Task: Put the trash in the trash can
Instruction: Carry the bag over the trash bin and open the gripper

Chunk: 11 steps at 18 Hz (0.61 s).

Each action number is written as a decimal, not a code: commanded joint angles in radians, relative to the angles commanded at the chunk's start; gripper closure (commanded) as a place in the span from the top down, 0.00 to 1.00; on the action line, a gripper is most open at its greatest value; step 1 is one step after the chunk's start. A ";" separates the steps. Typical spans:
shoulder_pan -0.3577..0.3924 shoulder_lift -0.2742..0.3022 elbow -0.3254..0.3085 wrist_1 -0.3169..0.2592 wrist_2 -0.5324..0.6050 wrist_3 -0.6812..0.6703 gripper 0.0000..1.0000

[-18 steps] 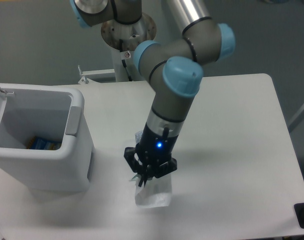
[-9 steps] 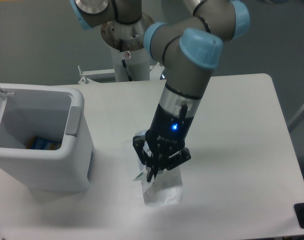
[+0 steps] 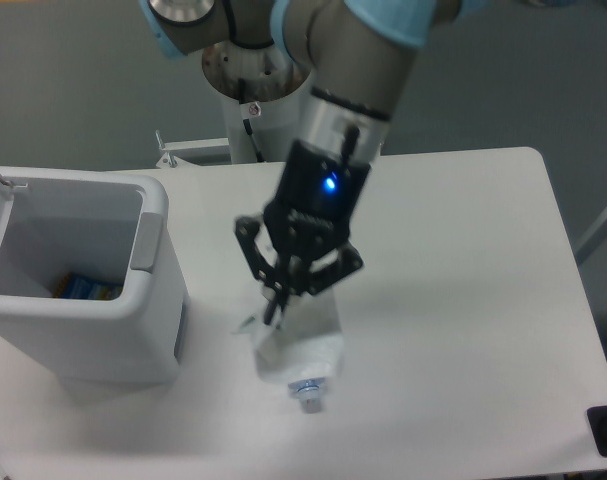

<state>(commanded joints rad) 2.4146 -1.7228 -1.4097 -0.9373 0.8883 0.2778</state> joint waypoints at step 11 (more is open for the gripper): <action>-0.149 0.075 -0.107 0.005 -0.049 -0.012 0.00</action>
<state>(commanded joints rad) 2.2658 -1.6475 -1.5169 -0.9327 0.8391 0.2653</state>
